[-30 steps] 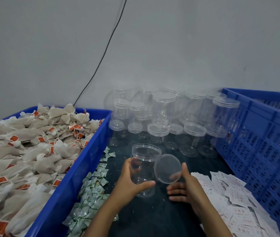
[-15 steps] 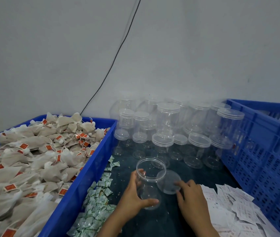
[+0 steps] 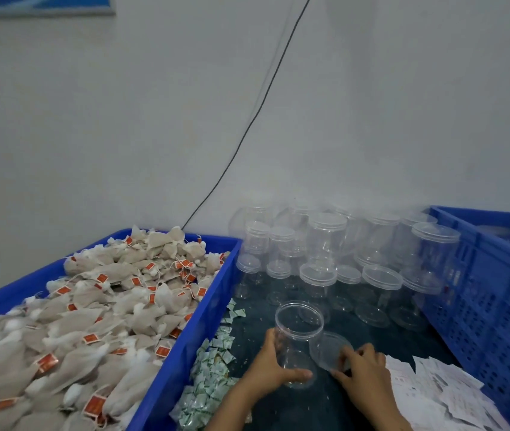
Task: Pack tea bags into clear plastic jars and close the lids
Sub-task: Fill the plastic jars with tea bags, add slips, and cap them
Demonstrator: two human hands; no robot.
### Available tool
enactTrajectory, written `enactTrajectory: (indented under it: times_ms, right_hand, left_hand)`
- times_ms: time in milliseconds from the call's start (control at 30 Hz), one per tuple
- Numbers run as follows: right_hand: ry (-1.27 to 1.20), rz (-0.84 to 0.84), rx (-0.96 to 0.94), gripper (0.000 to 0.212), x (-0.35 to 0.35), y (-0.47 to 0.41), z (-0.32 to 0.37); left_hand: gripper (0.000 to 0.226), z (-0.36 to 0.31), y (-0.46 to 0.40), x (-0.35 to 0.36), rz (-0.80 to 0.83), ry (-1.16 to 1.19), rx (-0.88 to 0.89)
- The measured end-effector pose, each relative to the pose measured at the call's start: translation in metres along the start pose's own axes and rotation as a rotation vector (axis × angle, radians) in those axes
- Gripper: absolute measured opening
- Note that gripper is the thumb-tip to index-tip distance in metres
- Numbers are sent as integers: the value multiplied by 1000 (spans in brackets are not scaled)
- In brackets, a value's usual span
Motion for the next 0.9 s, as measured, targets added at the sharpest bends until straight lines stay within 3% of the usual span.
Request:
enactTrajectory:
  times_ms: [67,200,267,367,433,633,800,900]
  right_hand:
    - [-97,-25,43,17,-11,-3,6]
    - [-580,-273,158,32,-46,-15,25]
    - [-701,-307,146,34,-64,-24,44]
    - [-851,-235,75,34,-77,-36,85]
    - [-899,-175,11,33,-80,-41,116]
    - [-987,12,-120,34,-59,-43,196]
    - [-1062,80,-143,31,-35,-41,235]
    - [-1067,52,-153,36,-22,-43,254]
  left_hand:
    - [94,-11,1,-7,19,-104,-18]
    - [106,-34,5,-26,43,-350,-40]
    - [100,-49,3,-37,25,-499,-56]
    - [60,-76,-4,-55,-68,-698,15]
    - [44,-95,-8,-69,-176,-709,100]
    - [33,-117,7,-145,-463,-699,299]
    - [30,-73,23,-231,-592,-924,140]
    - [26,-47,27,-261,-558,-986,43]
Point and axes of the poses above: each hand's wrist, its own y-axis away from the middle knuckle, its own x-axis out of the palm, z = x × y, the point moved 1 cm from there along -y, towards the middle knuckle, and after that the axes turned 12 degrees about -z, right-handed, at the moved point
